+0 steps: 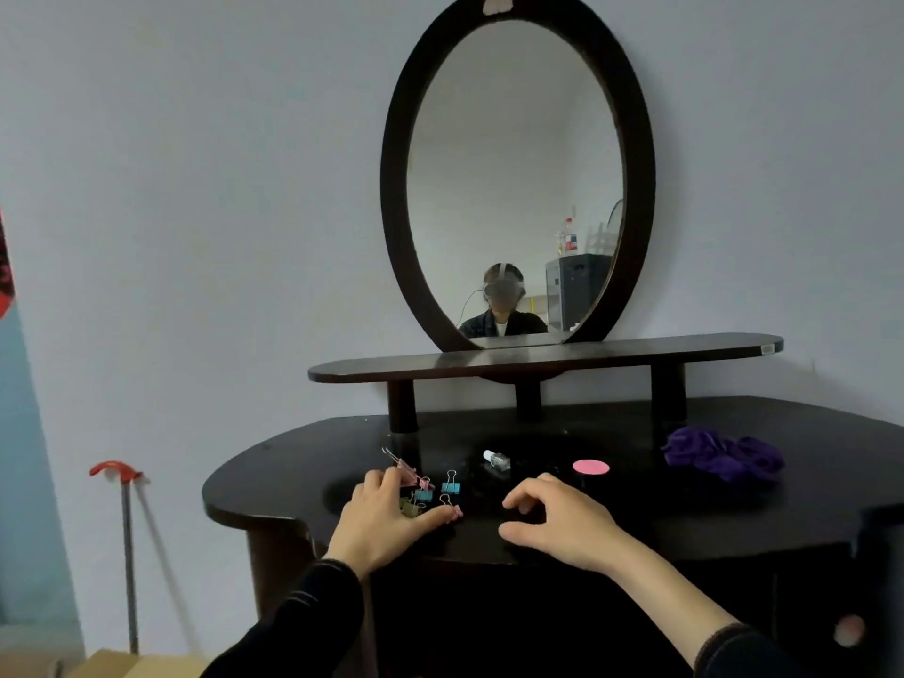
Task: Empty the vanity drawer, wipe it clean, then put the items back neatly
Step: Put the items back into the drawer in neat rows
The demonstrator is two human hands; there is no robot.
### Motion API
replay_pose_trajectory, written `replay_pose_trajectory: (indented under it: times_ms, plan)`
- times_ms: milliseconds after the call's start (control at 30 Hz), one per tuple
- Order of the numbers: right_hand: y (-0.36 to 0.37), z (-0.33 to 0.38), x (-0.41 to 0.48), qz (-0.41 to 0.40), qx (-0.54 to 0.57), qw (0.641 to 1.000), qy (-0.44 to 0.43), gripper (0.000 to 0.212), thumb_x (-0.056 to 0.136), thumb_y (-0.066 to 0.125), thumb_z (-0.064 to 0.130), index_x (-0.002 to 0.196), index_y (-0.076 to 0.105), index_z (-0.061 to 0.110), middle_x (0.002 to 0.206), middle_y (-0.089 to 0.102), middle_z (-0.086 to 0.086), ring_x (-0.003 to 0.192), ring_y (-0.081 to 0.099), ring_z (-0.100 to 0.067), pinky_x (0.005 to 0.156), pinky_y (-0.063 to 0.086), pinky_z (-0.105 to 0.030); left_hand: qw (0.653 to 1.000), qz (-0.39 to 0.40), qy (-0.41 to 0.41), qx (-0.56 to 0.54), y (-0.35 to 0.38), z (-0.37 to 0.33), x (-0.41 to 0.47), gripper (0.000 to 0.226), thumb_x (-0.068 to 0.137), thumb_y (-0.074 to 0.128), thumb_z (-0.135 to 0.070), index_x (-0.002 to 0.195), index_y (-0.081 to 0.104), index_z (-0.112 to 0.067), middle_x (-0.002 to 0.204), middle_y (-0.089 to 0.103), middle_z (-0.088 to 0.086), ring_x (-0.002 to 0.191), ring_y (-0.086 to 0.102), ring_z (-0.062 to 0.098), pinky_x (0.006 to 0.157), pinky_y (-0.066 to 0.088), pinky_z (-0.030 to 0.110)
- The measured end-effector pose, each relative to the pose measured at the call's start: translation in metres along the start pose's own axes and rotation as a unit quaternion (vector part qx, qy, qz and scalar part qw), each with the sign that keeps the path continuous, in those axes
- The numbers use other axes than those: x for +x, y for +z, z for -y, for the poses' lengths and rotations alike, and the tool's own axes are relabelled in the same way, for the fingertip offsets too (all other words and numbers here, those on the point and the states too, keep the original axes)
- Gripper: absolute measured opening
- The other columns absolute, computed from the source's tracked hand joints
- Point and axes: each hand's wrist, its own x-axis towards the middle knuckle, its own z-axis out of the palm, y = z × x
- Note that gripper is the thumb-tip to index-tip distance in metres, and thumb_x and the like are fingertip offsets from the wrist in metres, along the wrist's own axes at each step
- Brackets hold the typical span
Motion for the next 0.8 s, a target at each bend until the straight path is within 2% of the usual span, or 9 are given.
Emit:
replay_pose_trajectory:
  times_ms: [100, 200, 267, 333, 433, 567, 667, 733, 800]
  plan:
    - [0.005, 0.005, 0.013, 0.008, 0.04, 0.999, -0.005, 0.043, 0.077, 0.065, 0.067, 0.115, 0.054, 0.053, 0.113, 0.054, 0.023, 0.095, 0.052, 0.005, 0.078, 0.041, -0.02, 0.999, 0.011, 0.021, 0.042, 0.007, -0.001, 0.007, 0.087, 0.063, 0.044, -0.097, 0.126, 0.045, -0.038, 0.12, 0.048, -0.01, 0.116, 0.049, 0.016, 0.098, 0.043, 0.035]
    - [0.01, 0.011, 0.025, 0.022, 0.065, 0.998, -0.007, 0.063, 0.076, 0.064, 0.068, 0.134, 0.048, 0.051, 0.125, 0.051, 0.021, 0.107, 0.05, -0.002, 0.094, 0.045, -0.028, 0.997, 0.021, 0.058, 0.054, 0.008, 0.002, 0.008, 0.07, 0.076, 0.042, -0.087, 0.126, 0.047, -0.039, 0.116, 0.047, -0.012, 0.115, 0.048, 0.014, 0.097, 0.043, 0.035]
    - [0.015, 0.017, 0.033, 0.022, 0.051, 0.998, -0.004, 0.07, 0.079, 0.065, 0.067, 0.143, 0.043, 0.049, 0.139, 0.048, 0.015, 0.122, 0.046, -0.008, 0.103, 0.045, -0.035, 0.996, 0.018, 0.067, 0.052, 0.009, 0.002, 0.006, 0.057, 0.083, 0.044, -0.078, 0.121, 0.049, -0.036, 0.116, 0.047, -0.011, 0.114, 0.048, 0.013, 0.097, 0.043, 0.035]
    - [0.021, 0.023, 0.042, 0.022, 0.02, 1.0, -0.005, 0.076, 0.079, 0.063, 0.069, 0.148, 0.037, 0.048, 0.153, 0.04, 0.012, 0.136, 0.04, -0.014, 0.106, 0.043, -0.039, 0.996, 0.013, 0.071, 0.054, 0.011, 0.002, 0.006, 0.045, 0.089, 0.046, -0.069, 0.112, 0.05, -0.031, 0.111, 0.047, -0.01, 0.11, 0.047, 0.014, 0.095, 0.044, 0.035]
    - [0.032, 0.029, 0.055, 0.029, -0.029, 0.999, -0.02, 0.085, 0.075, 0.057, 0.078, 0.15, 0.032, 0.048, 0.161, 0.032, 0.01, 0.148, 0.028, -0.017, 0.108, 0.038, -0.04, 0.996, 0.015, 0.08, 0.039, 0.014, 0.004, 0.009, 0.028, 0.096, 0.048, -0.054, 0.097, 0.048, -0.026, 0.101, 0.043, -0.01, 0.103, 0.047, 0.017, 0.087, 0.041, 0.033]
    - [0.041, 0.03, 0.069, 0.027, -0.062, 0.997, -0.049, 0.086, 0.075, 0.049, 0.084, 0.151, 0.03, 0.049, 0.16, 0.031, 0.014, 0.149, 0.026, -0.016, 0.106, 0.036, -0.039, 0.995, 0.005, 0.101, 0.01, 0.017, 0.007, 0.013, 0.014, 0.1, 0.049, -0.038, 0.093, 0.045, -0.026, 0.095, 0.042, -0.014, 0.095, 0.045, 0.015, 0.083, 0.037, 0.03]
    - [0.042, 0.034, 0.075, 0.031, -0.035, 0.998, -0.049, 0.074, 0.071, 0.049, 0.087, 0.138, 0.047, 0.055, 0.15, 0.045, 0.018, 0.14, 0.039, -0.016, 0.1, 0.04, -0.037, 0.995, -0.017, 0.097, 0.025, 0.018, 0.007, 0.013, 0.009, 0.099, 0.048, -0.03, 0.092, 0.046, -0.025, 0.094, 0.046, -0.012, 0.094, 0.046, 0.017, 0.085, 0.041, 0.035]
    - [0.043, 0.034, 0.077, 0.035, -0.021, 0.998, -0.039, 0.069, 0.069, 0.054, 0.089, 0.126, 0.06, 0.051, 0.138, 0.055, 0.019, 0.131, 0.046, -0.013, 0.096, 0.044, -0.036, 0.996, -0.039, 0.076, 0.025, 0.018, 0.005, 0.012, 0.011, 0.099, 0.049, -0.026, 0.089, 0.043, -0.026, 0.093, 0.047, -0.011, 0.092, 0.046, 0.019, 0.083, 0.041, 0.035]
    - [0.043, 0.032, 0.078, 0.021, -0.015, 0.999, -0.028, 0.068, 0.068, 0.058, 0.089, 0.118, 0.064, 0.043, 0.129, 0.058, 0.018, 0.121, 0.05, -0.009, 0.091, 0.048, -0.034, 0.997, -0.06, 0.048, 0.016, 0.017, 0.002, 0.011, 0.013, 0.097, 0.051, -0.024, 0.088, 0.042, -0.027, 0.093, 0.048, -0.01, 0.092, 0.045, 0.019, 0.082, 0.041, 0.035]
